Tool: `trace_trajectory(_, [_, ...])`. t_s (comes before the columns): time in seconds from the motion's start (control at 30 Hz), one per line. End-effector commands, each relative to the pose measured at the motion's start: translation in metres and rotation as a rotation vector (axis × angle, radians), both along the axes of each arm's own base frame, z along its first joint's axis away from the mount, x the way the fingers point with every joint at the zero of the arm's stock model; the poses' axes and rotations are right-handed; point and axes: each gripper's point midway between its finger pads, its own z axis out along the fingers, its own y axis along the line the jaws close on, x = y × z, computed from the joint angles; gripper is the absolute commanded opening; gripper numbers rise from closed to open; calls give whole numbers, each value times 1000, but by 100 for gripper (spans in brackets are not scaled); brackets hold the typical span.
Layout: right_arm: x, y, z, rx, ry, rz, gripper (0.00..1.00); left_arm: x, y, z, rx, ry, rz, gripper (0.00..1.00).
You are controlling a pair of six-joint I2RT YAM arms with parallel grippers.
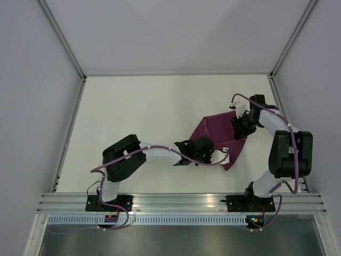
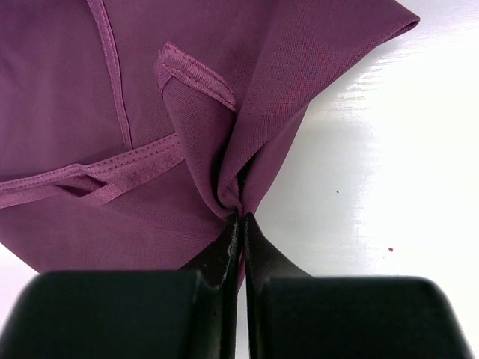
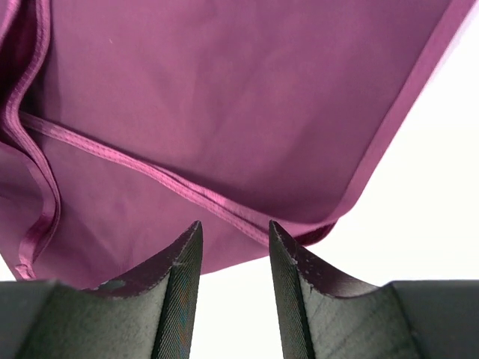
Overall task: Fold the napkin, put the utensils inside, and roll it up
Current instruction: Roll the napkin with the utensil
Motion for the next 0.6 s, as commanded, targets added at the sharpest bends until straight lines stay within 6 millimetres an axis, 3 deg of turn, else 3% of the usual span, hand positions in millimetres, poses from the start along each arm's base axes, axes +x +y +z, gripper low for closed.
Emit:
trace_trajectory(0.0, [-8,-11,3,-60,-3,-56,47,-10,31,-39,159,86,66,2])
trace_trajectory(0.3, [-16,-18,-27,-99,60,-84,49,-10,32,-41,175,102,80,2])
trace_trajectory(0.57, [11,-22,-45,-103,77,-117,49,-6,26,-40,188,114,103,2])
